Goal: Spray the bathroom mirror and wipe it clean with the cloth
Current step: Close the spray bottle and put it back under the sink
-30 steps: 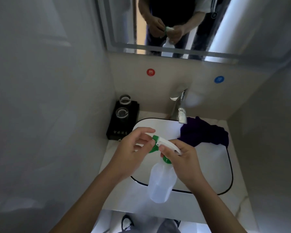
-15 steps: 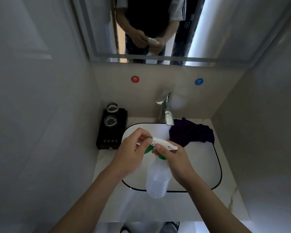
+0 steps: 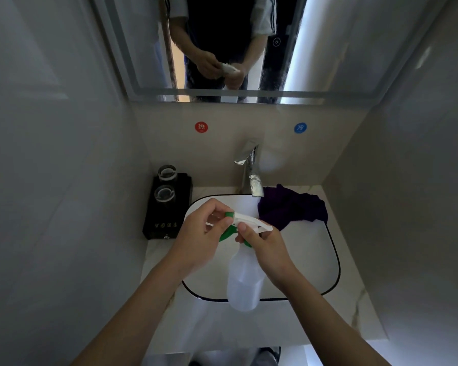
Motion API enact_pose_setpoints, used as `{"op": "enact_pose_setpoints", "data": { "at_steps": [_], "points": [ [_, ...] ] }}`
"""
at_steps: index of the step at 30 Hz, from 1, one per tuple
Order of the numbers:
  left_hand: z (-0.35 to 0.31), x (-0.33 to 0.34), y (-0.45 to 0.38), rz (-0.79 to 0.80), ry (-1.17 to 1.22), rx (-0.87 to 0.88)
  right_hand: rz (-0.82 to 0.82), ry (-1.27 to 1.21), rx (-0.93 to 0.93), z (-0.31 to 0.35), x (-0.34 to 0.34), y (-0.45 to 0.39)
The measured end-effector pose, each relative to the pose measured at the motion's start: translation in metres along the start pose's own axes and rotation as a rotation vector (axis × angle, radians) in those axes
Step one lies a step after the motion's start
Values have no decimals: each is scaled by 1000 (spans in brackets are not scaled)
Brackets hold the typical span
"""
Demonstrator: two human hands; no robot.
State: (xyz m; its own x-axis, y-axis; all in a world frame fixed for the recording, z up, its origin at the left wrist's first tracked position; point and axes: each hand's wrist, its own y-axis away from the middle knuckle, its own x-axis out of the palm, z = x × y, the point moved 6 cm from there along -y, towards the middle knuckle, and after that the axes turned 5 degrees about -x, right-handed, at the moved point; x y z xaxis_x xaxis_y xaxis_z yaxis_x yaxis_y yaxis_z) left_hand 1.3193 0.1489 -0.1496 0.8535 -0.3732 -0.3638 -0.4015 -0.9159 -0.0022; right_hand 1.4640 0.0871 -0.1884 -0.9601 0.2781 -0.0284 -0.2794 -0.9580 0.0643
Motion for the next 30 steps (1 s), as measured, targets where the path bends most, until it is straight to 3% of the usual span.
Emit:
{"op": "enact_pose_setpoints", "data": {
  "at_steps": [13,21,30],
  "points": [
    [2,5,-16,79,81,-148,-95,-8,27,-9,-4,-4],
    [2,6,-7,2,32,-34,-112,0,18,-12,-5,-6],
    [3,4,-12,6,100,-103,-118,-21,-29,-8,-3,-3]
  ]
}}
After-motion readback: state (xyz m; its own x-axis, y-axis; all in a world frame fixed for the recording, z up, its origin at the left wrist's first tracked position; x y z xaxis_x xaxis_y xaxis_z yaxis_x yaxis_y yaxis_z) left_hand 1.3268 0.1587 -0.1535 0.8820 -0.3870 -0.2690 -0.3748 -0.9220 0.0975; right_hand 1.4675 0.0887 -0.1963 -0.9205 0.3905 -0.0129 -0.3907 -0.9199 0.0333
